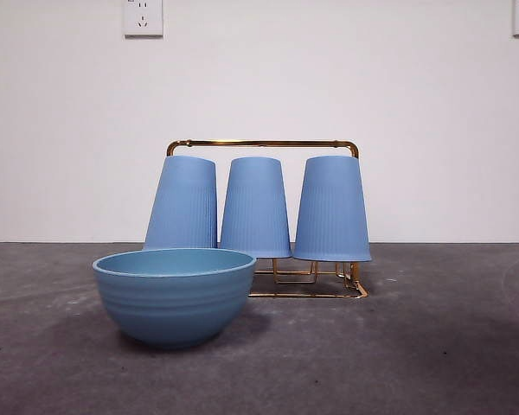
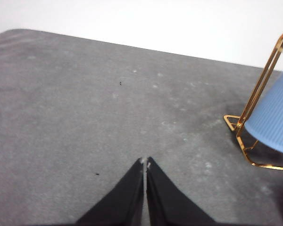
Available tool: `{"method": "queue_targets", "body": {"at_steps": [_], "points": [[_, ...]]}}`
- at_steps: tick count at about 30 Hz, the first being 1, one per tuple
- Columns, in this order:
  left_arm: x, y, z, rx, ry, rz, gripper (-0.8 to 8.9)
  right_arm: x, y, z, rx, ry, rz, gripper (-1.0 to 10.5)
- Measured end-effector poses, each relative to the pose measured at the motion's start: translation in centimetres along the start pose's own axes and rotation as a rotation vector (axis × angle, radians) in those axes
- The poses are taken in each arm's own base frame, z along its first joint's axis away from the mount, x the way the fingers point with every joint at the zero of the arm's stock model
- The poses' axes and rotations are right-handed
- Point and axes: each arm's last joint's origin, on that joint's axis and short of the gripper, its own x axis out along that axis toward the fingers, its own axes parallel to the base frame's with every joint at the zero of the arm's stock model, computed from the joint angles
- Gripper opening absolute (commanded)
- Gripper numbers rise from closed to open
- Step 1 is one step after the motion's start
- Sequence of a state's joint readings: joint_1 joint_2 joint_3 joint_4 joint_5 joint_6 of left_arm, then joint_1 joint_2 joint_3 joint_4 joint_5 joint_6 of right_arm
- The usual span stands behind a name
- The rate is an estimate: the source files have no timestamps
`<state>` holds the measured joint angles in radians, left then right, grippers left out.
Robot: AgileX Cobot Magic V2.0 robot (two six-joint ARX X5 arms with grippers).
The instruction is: Right arm lift cup from the cupboard, then place it on the right of the bowl
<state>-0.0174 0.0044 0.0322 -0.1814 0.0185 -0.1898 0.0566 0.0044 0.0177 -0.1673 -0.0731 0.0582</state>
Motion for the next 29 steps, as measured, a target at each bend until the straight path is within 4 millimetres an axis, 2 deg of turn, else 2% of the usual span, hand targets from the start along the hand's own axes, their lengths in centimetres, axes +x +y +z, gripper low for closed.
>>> {"method": "queue_targets", "body": {"at_steps": [7,11,15,20,29], "points": [[0.0,-0.2,0.0,-0.114,0.009,-0.043,0.11,-0.1,0.2,0.1,0.203,0.008,0.056,0.1],[-0.3,-0.5,0.7,-0.163,0.01,-0.068,0.11,-0.5,0.3,1.5,0.273,-0.023,0.081,0.1],[-0.7,-0.9,2.3,-0.212,-0.016,-0.089,0.11,-1.4,0.6,4.1,0.325,-0.072,0.103,0.1],[-0.8,-1.4,4.2,-0.264,0.009,-0.12,0.11,-1.9,0.8,6.7,0.361,-0.019,0.099,0.1],[-0.2,-3.0,10.0,-0.272,0.133,-0.189,0.11,-2.2,1.5,11.8,0.363,0.147,0.191,0.1]]}}
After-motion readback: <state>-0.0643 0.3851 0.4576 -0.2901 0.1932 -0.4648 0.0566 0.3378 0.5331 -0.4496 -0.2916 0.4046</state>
